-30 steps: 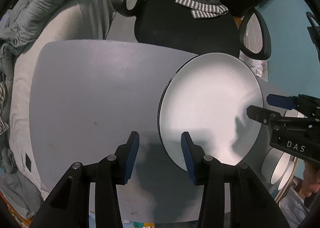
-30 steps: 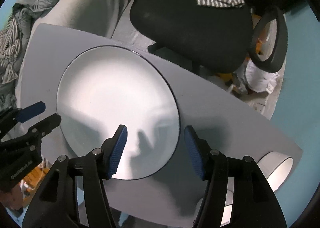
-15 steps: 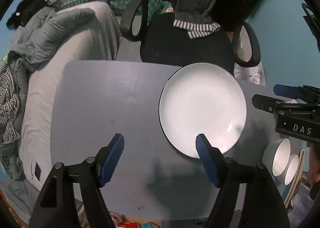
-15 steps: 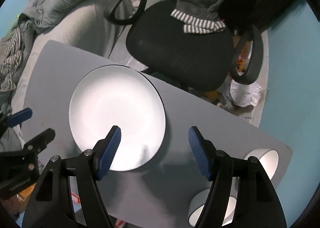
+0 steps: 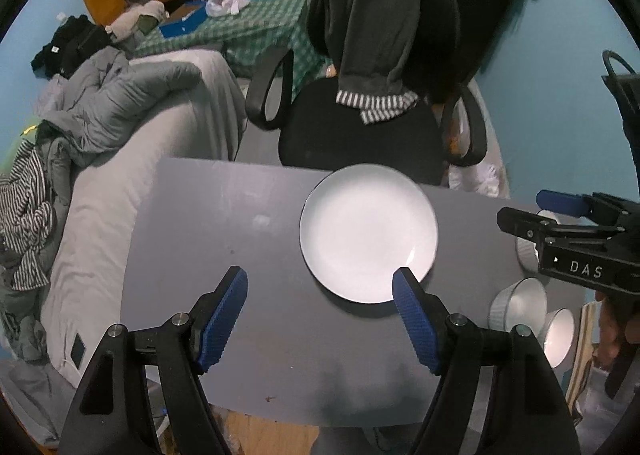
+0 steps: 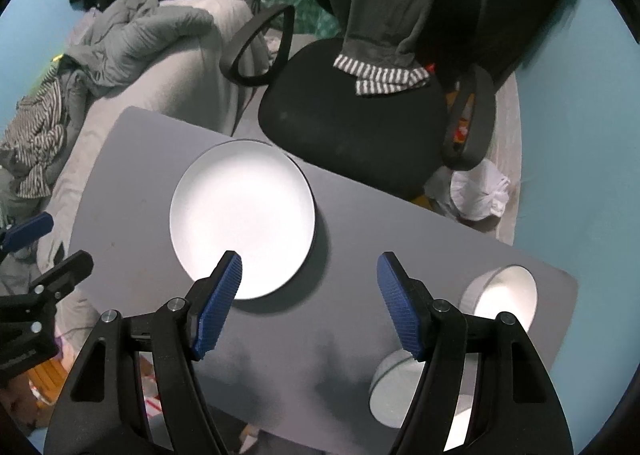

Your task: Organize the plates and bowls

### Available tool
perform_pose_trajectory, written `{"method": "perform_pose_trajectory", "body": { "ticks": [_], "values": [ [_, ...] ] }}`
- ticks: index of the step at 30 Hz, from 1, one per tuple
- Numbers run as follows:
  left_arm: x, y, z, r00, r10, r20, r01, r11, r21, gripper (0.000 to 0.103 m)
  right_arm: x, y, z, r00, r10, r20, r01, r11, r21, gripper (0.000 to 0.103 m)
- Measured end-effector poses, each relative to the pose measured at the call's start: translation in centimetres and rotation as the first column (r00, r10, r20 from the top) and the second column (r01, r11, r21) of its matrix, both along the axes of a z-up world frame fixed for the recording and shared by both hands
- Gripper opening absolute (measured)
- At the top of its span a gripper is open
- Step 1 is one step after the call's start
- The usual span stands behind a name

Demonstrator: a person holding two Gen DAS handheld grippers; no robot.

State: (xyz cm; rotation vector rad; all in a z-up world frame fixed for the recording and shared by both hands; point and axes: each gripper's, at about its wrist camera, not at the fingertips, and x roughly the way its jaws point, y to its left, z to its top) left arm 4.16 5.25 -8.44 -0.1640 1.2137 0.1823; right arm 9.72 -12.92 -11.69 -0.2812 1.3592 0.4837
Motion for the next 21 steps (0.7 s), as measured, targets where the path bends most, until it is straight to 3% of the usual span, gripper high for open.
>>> {"method": "perform_pose_trajectory", "body": {
  "ticks": [5, 14, 21],
  "values": [
    [-0.9, -0.6, 2.1, 0.999, 0.003, 0.044, -0.002, 1.000, -0.020, 0.076, -1.0, -1.6, 2.8, 0.998, -0.017, 0.063, 0.015, 1.000, 0.023, 0.070],
    [-2.0, -2.8, 5.0, 0.992, -0.053, 0.113, 0.051, 0.999, 0.014, 0.076, -2.8, -4.5, 6.8, 0.987, -0.066, 0.147, 0.059, 0.997, 0.049, 0.070],
    [-2.2, -5.1, 7.1, 0.981, -0.107, 0.160, 0.110, 0.994, -0.008, 0.076, -4.0, -6.9, 9.6, 0.961, -0.140, 0.241, 0.133, 0.990, 0.044, 0.070]
  ]
}}
